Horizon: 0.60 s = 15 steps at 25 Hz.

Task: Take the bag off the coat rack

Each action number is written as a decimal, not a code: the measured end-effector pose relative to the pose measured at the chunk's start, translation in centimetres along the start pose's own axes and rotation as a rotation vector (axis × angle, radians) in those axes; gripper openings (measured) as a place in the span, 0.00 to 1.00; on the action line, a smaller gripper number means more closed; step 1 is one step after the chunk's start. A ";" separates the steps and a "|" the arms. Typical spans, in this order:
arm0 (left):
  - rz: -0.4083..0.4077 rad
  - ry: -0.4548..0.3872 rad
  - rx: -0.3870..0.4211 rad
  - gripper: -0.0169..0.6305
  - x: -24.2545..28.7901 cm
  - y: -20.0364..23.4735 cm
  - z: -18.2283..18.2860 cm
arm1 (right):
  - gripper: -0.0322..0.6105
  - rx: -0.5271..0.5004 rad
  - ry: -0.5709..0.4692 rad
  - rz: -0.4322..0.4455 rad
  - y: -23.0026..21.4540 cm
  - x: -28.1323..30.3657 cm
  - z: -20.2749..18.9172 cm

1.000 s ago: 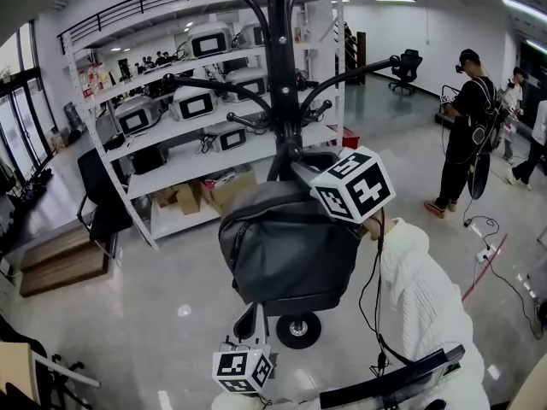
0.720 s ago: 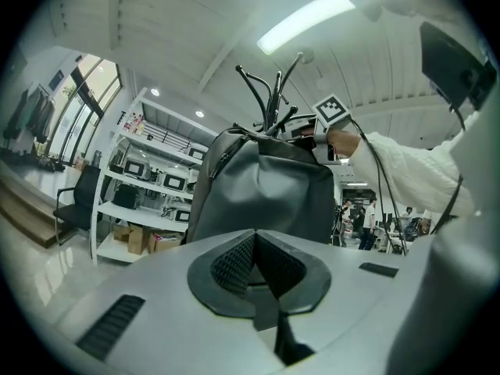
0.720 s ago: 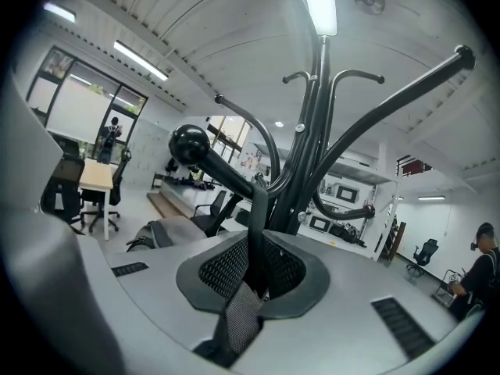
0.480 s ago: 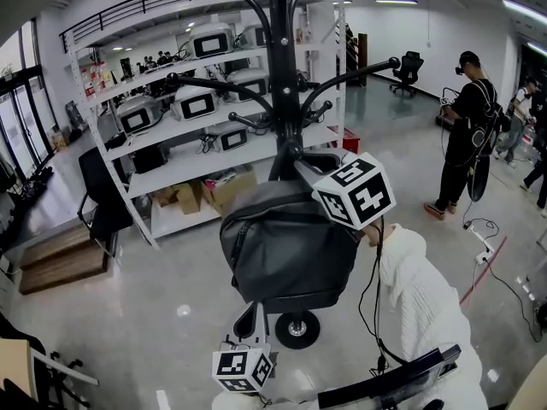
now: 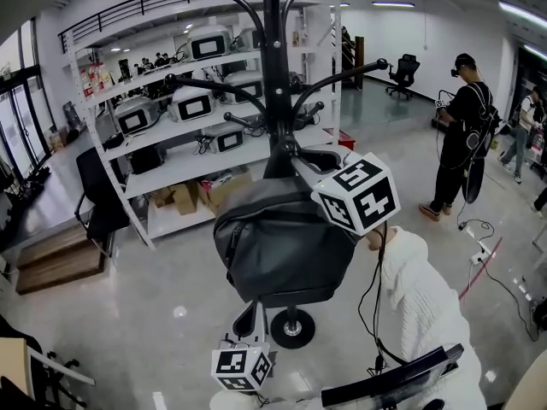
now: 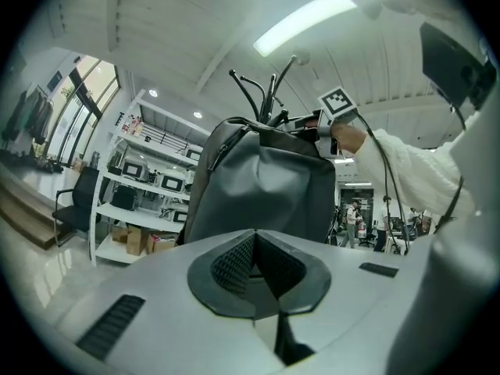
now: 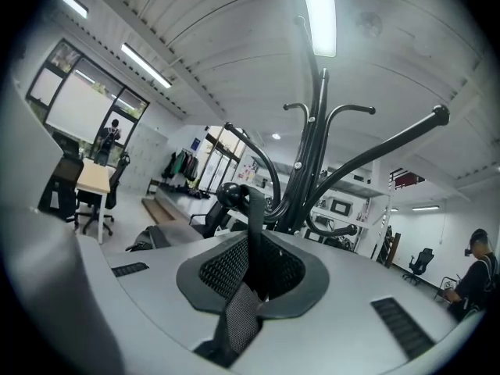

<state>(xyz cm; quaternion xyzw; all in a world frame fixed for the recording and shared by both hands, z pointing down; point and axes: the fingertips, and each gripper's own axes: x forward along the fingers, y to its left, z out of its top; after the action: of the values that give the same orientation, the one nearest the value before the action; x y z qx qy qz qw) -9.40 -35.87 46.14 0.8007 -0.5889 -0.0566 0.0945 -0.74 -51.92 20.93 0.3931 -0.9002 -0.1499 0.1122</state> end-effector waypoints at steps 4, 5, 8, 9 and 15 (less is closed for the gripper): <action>-0.006 -0.010 0.002 0.03 -0.2 -0.5 0.1 | 0.12 -0.010 -0.016 0.002 0.5 -0.9 0.6; -0.006 -0.011 0.003 0.03 -0.2 -0.6 0.2 | 0.12 -0.015 -0.018 0.003 0.6 -1.1 0.7; -0.011 -0.014 0.003 0.03 -0.4 -1.0 0.2 | 0.12 -0.027 -0.024 0.004 1.0 -1.8 1.2; -0.013 -0.015 0.003 0.03 -0.5 -1.1 0.2 | 0.12 -0.029 -0.026 0.004 1.1 -2.0 1.2; -0.021 -0.019 0.004 0.03 -1.4 -1.9 0.0 | 0.12 -0.024 -0.032 -0.004 1.8 -3.6 0.8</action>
<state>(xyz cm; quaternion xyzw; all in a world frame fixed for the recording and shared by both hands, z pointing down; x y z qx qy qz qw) -8.03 -33.95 45.65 0.8065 -0.5814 -0.0642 0.0867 0.24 -47.95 20.54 0.3909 -0.8993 -0.1670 0.1024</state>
